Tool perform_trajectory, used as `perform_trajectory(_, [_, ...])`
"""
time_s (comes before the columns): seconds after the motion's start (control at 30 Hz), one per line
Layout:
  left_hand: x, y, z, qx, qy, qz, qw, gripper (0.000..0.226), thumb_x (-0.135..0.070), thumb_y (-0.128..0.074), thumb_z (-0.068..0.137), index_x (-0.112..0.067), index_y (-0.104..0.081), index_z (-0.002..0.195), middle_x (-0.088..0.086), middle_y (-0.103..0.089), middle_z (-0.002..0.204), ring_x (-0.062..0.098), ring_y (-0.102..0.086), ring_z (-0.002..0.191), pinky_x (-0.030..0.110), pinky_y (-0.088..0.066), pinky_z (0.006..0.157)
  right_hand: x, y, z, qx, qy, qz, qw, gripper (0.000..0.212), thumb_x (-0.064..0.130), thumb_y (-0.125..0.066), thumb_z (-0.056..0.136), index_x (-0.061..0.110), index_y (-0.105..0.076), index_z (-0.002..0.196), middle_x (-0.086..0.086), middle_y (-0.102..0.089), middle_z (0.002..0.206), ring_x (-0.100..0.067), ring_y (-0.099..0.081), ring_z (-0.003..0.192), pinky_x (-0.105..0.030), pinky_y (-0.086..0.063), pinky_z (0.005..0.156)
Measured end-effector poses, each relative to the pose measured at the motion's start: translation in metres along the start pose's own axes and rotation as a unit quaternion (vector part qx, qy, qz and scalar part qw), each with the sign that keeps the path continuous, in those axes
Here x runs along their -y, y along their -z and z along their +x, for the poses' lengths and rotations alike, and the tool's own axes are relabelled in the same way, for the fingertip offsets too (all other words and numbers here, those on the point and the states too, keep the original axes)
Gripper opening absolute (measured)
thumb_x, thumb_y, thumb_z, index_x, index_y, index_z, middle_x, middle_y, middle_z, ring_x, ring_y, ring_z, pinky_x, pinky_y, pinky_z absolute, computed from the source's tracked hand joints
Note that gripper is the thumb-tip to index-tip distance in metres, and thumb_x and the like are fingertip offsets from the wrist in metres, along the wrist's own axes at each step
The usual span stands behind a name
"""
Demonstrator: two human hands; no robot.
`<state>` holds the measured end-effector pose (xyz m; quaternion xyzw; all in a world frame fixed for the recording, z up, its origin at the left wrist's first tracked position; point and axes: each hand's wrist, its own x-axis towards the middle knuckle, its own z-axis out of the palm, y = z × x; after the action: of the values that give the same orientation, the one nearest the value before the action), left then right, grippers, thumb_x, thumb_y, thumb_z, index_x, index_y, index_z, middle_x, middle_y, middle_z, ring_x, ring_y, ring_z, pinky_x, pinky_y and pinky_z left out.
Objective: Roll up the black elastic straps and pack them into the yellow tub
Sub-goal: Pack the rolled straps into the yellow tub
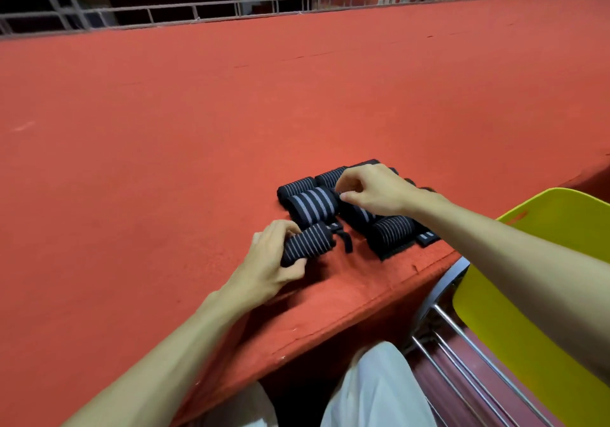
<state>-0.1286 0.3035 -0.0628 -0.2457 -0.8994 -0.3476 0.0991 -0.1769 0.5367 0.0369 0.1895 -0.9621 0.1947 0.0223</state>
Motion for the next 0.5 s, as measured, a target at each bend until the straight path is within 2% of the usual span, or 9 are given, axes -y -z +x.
perform_trajectory(0.07, [0.011,0.008,-0.005,-0.042,0.081,-0.106,0.990,0.044,-0.035,-0.061,0.071,-0.026,-0.046,0.111,-0.009,-0.055,0.102,0.004,-0.052,0.091,0.015,-0.039,0.081,0.003,-0.011,0.015,0.025,0.015,-0.035,0.999,0.022,0.016,-0.060,0.089,0.011,-0.065,0.110,-0.004,-0.069,0.105,-0.021,-0.061,0.098,-0.027,-0.041,0.080])
perform_trajectory(0.13, [0.022,0.013,-0.007,-0.101,0.144,-0.169,0.970,0.044,-0.034,-0.066,0.074,-0.025,-0.048,0.114,-0.007,-0.058,0.103,0.003,-0.055,0.090,0.009,-0.040,0.080,0.006,-0.022,0.031,0.049,0.026,-0.076,0.996,0.032,0.016,-0.061,0.088,0.009,-0.060,0.119,-0.010,-0.065,0.115,-0.029,-0.056,0.109,-0.034,-0.042,0.091])
perform_trajectory(0.2, [0.035,0.015,-0.007,-0.142,0.204,-0.208,0.946,0.037,-0.016,-0.071,0.084,-0.019,-0.050,0.114,-0.006,-0.058,0.100,0.001,-0.055,0.085,0.002,-0.039,0.074,0.009,-0.031,0.047,0.077,0.031,-0.124,0.989,0.042,0.018,-0.062,0.089,0.010,-0.051,0.128,-0.013,-0.057,0.123,-0.032,-0.048,0.116,-0.039,-0.038,0.098])
perform_trajectory(0.27, [0.045,0.013,-0.007,-0.178,0.246,-0.228,0.925,0.033,-0.006,-0.067,0.087,-0.017,-0.051,0.113,-0.006,-0.057,0.097,-0.001,-0.054,0.081,0.000,-0.038,0.069,0.009,-0.036,0.057,0.103,0.033,-0.181,0.978,0.048,0.023,-0.061,0.090,0.012,-0.045,0.133,-0.010,-0.053,0.129,-0.031,-0.042,0.119,-0.042,-0.037,0.100])
perform_trajectory(0.37, [0.058,0.007,-0.008,-0.217,0.266,-0.266,0.901,0.029,-0.008,-0.066,0.089,-0.016,-0.053,0.113,-0.007,-0.060,0.094,0.003,-0.055,0.082,0.003,-0.042,0.069,0.008,-0.044,0.072,0.138,0.030,-0.247,0.959,0.055,0.032,-0.066,0.087,0.016,-0.044,0.135,-0.007,-0.049,0.131,-0.031,-0.039,0.121,-0.042,-0.033,0.098])
perform_trajectory(0.5, [0.064,0.003,-0.008,-0.188,0.257,-0.234,0.919,0.029,-0.013,-0.067,0.088,-0.023,-0.054,0.111,-0.008,-0.063,0.091,0.001,-0.057,0.077,0.010,-0.045,0.070,0.007,-0.050,0.085,0.166,0.023,-0.276,0.946,0.065,0.036,-0.077,0.077,0.017,-0.049,0.132,-0.010,-0.041,0.127,-0.031,-0.038,0.119,-0.042,-0.033,0.097])
